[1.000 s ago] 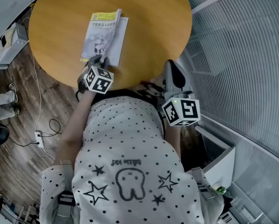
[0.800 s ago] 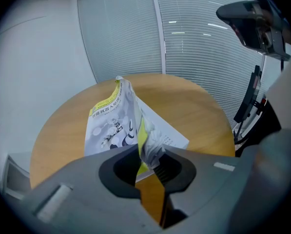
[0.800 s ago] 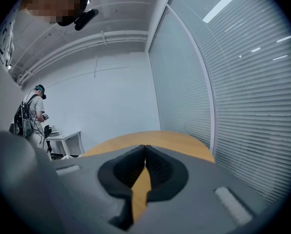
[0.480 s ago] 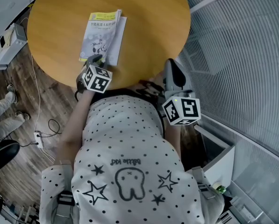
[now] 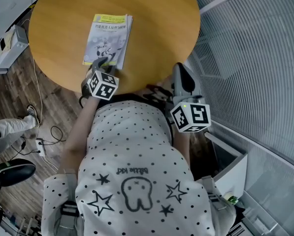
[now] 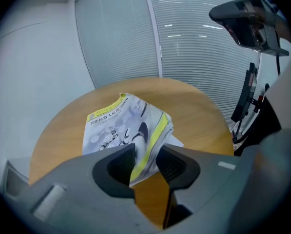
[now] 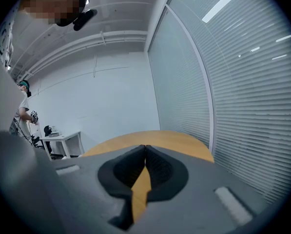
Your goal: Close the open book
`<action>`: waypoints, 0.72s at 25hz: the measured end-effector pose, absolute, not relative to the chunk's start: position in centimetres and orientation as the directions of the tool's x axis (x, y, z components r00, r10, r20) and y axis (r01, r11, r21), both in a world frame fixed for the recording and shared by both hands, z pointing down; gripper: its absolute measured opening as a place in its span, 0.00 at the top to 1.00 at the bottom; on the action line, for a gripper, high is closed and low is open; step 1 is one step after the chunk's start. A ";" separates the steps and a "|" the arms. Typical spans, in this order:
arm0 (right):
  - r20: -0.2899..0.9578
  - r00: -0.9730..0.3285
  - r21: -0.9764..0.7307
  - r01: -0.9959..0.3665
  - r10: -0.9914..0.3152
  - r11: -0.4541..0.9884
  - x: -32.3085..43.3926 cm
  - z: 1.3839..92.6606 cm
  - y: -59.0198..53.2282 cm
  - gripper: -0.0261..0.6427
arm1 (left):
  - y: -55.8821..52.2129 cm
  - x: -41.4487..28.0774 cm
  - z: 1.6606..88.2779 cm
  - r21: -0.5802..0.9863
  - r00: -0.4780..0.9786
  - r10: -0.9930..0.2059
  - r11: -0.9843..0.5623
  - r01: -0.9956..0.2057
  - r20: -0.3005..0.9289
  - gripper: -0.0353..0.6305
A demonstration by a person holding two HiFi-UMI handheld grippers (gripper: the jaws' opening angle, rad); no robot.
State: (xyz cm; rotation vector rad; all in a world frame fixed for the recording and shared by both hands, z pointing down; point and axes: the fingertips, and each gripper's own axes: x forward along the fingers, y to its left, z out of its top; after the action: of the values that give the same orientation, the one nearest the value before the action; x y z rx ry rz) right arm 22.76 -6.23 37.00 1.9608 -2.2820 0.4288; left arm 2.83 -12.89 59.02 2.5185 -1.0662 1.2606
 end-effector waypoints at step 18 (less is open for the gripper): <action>0.255 -0.150 -0.151 -0.982 -0.955 0.114 23.4 37.5 -5.7 0.95 | -11.5 4.4 60.0 -0.106 0.479 -0.459 -0.796 -0.596 0.748 0.50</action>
State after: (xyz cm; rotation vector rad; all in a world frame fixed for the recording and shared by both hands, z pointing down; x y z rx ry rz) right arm 23.40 -5.74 37.47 1.9842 -2.2723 0.4350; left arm 4.40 -11.46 60.04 2.5531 -0.9201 1.2132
